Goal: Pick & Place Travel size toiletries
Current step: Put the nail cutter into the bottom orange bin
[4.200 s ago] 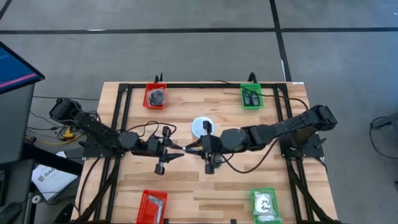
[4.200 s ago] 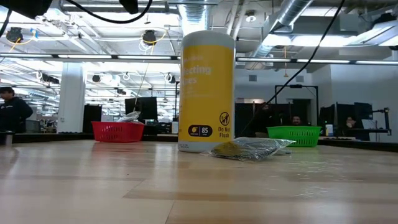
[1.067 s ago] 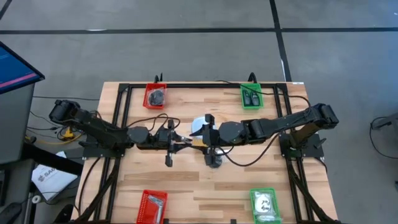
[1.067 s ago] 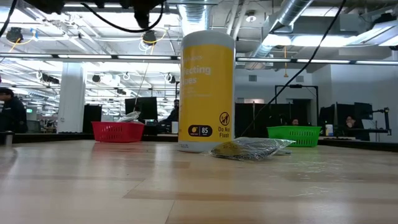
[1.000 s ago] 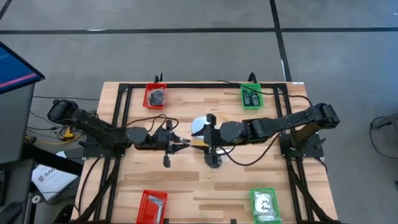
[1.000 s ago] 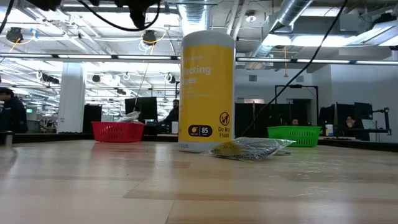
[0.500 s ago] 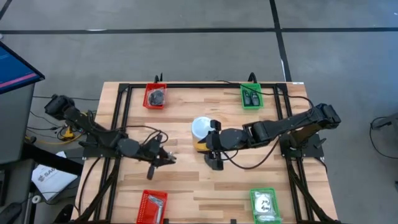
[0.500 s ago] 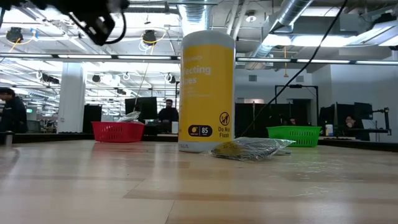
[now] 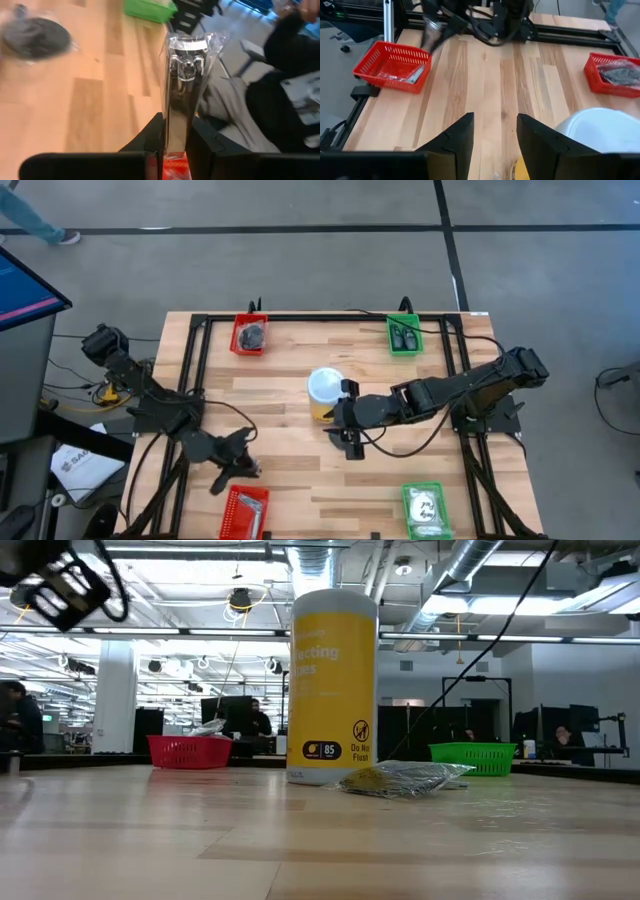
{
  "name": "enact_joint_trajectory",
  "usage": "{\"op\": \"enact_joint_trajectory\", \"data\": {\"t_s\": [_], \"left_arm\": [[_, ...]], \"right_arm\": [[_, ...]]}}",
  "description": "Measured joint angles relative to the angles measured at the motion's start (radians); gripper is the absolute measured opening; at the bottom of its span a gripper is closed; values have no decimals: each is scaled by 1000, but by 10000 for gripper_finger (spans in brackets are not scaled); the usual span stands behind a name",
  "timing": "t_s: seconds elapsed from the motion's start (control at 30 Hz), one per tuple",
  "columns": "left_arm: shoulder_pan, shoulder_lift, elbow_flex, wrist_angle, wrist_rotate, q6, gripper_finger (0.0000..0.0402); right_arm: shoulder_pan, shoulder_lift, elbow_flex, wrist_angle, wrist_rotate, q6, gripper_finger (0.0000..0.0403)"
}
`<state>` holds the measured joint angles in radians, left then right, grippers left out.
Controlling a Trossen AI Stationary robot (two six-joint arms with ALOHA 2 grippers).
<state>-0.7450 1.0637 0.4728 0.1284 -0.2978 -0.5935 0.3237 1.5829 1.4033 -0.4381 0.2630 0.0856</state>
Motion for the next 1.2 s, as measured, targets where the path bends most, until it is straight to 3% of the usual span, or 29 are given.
{"op": "enact_joint_trajectory", "data": {"t_s": [0.23, 0.6, 1.2], "left_arm": [[-106, 27, 0, 0, -1, -93, 45], [-188, 196, 0, 16, 0, -329, 48], [-236, 241, 0, 100, 0, -339, 77]], "right_arm": [[4, 0, 0, -43, 0, 44, 135], [21, 0, 0, -56, 0, 47, 137], [23, 1, 0, -89, 0, 92, 137]]}}
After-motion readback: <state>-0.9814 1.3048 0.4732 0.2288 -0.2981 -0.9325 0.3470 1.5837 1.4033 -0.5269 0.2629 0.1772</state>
